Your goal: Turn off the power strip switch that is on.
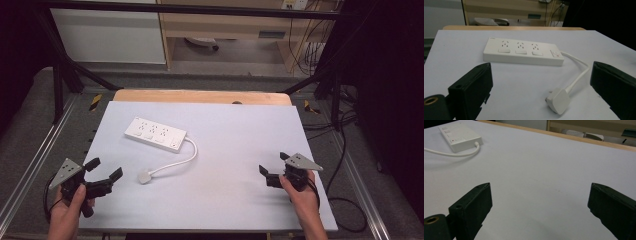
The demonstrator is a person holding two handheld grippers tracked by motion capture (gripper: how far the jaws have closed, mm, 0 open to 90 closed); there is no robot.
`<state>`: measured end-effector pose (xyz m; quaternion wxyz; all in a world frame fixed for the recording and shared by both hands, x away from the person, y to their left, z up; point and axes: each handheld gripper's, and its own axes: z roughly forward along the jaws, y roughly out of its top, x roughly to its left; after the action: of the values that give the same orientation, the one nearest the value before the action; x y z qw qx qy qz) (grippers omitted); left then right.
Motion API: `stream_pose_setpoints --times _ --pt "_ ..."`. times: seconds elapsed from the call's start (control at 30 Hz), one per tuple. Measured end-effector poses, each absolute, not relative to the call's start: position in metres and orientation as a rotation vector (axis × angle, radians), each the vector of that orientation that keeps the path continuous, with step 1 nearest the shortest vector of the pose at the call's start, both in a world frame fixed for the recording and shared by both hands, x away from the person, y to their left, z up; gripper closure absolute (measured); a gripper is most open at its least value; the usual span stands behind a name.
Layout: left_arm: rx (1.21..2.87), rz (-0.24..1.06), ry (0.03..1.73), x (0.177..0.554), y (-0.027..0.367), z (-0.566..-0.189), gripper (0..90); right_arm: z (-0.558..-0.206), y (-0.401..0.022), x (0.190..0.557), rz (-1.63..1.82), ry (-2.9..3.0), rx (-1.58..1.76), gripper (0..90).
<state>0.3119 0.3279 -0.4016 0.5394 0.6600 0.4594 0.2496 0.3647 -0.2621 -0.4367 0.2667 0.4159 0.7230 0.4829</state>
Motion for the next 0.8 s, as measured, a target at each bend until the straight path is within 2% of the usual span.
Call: stream_pose_setpoints --times 0.8 --pt "1.575 0.591 1.081 0.3107 0.3255 -0.4024 5.0 -0.4359 -0.2612 0.3626 1.316 1.931 1.121 6.0"
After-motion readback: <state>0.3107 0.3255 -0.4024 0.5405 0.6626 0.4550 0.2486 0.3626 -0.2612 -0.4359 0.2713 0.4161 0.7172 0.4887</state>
